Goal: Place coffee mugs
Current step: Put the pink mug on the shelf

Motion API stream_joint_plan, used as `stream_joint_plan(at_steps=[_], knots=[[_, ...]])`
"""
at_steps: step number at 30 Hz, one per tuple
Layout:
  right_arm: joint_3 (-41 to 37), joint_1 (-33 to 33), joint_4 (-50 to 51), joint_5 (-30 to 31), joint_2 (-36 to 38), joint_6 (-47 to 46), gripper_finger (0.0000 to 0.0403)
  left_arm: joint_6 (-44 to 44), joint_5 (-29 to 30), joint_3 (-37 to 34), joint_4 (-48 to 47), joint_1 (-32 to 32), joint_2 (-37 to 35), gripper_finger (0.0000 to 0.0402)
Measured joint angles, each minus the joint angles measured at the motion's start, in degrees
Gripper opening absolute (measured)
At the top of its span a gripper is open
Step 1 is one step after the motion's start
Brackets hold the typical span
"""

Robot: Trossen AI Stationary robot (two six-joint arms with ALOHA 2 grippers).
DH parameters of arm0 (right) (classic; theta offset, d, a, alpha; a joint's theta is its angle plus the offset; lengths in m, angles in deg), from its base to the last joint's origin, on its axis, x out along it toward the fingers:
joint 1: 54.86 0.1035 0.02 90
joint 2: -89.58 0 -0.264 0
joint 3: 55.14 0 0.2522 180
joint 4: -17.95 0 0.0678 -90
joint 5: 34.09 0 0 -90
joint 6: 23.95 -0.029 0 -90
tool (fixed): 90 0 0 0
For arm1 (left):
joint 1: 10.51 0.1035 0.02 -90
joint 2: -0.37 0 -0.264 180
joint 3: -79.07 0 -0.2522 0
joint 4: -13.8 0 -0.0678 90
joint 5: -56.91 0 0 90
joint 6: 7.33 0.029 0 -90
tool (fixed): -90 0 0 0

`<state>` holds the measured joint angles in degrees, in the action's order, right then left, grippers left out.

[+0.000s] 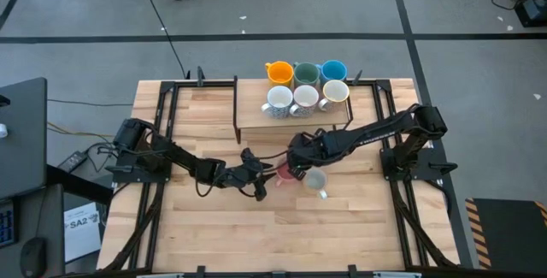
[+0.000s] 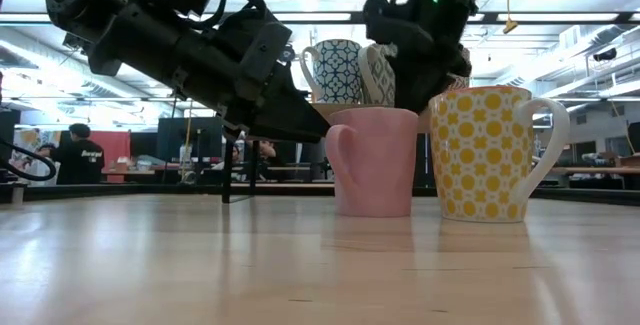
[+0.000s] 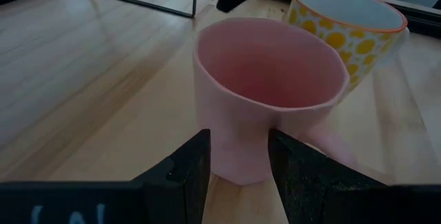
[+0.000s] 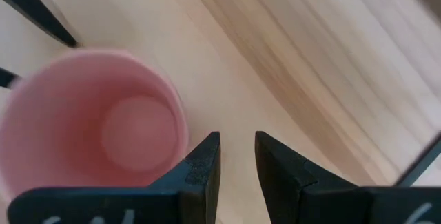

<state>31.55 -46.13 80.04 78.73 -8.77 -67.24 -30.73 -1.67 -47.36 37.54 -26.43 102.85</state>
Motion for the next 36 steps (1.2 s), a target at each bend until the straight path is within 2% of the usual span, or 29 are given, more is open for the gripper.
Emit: stream_joint_plan(at_steps=[10,25,36], knots=[[-5.12,-0.07,-6.96,-5.05,0.0,-0.14,0.0096,0.0,0.0,-0.02,0.02,0.0,-0.04,0.0153],[-5.14,0.1,-5.46,-13.7,0.07,1.52,0.0096,0.66,2.79,-0.12,-0.05,2.88,-0.07,0.0153],[-5.14,0.04,-4.45,-12.33,0.03,1.12,0.0096,0.61,2.75,-0.02,0.22,4.43,-0.11,0.0153]])
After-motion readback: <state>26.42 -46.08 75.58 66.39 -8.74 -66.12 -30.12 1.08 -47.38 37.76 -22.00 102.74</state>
